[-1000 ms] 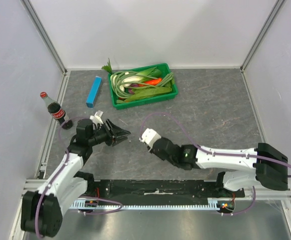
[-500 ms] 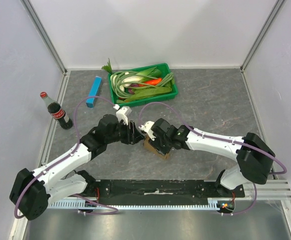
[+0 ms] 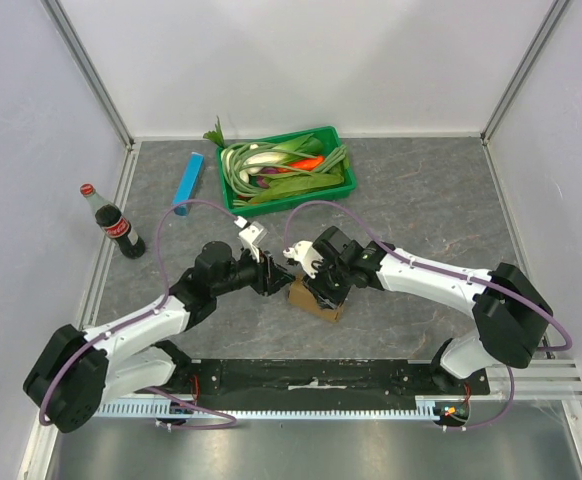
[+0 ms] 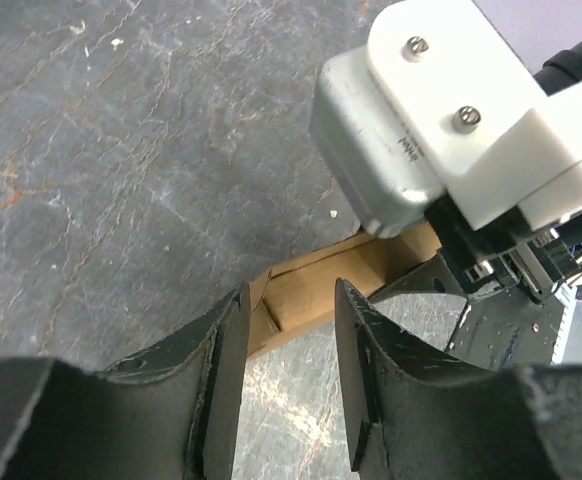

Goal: Fold the paper box

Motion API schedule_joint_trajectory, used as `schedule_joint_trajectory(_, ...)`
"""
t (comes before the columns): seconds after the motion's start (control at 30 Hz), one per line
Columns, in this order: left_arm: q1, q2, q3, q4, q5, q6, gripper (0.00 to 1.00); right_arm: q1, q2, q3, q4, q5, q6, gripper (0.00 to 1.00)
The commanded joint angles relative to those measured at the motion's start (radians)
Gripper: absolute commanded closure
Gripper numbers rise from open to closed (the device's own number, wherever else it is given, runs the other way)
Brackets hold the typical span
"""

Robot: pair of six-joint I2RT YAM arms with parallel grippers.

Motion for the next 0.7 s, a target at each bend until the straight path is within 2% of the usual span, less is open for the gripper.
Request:
schedule_joint_trajectory(0.0, -0.002, 0.037, 0.003, 0.154, 0.06, 0.091, 0.54, -0.001, 0.014, 0.019, -0.048, -0.042, -0.028, 0.73)
schedule_joint_trajectory(0.17, -0.002, 0.075, 0.013, 0.134, 0.06, 0.111, 0.56, -0.007, -0.003, 0.02, -0.046, -0.033, -0.026, 0.73)
schedule_joint_trajectory(0.2, -0.002, 0.075, 0.01, 0.134, 0.062, 0.111, 0.6, -0.009, -0.004, 0.02, -0.046, -0.031, -0.026, 0.73)
schedule_joint_trajectory(0.4, -0.008, 0.086, 0.012, 0.117, 0.06, 0.117, 0.67, -0.009, -0.009, 0.022, -0.04, -0.023, -0.026, 0.73)
schedule_joint_trajectory(0.67, -0.02, 0.095, 0.016, 0.089, 0.008, 0.126, 0.7, -0.007, -0.021, 0.019, -0.036, -0.017, -0.026, 0.74)
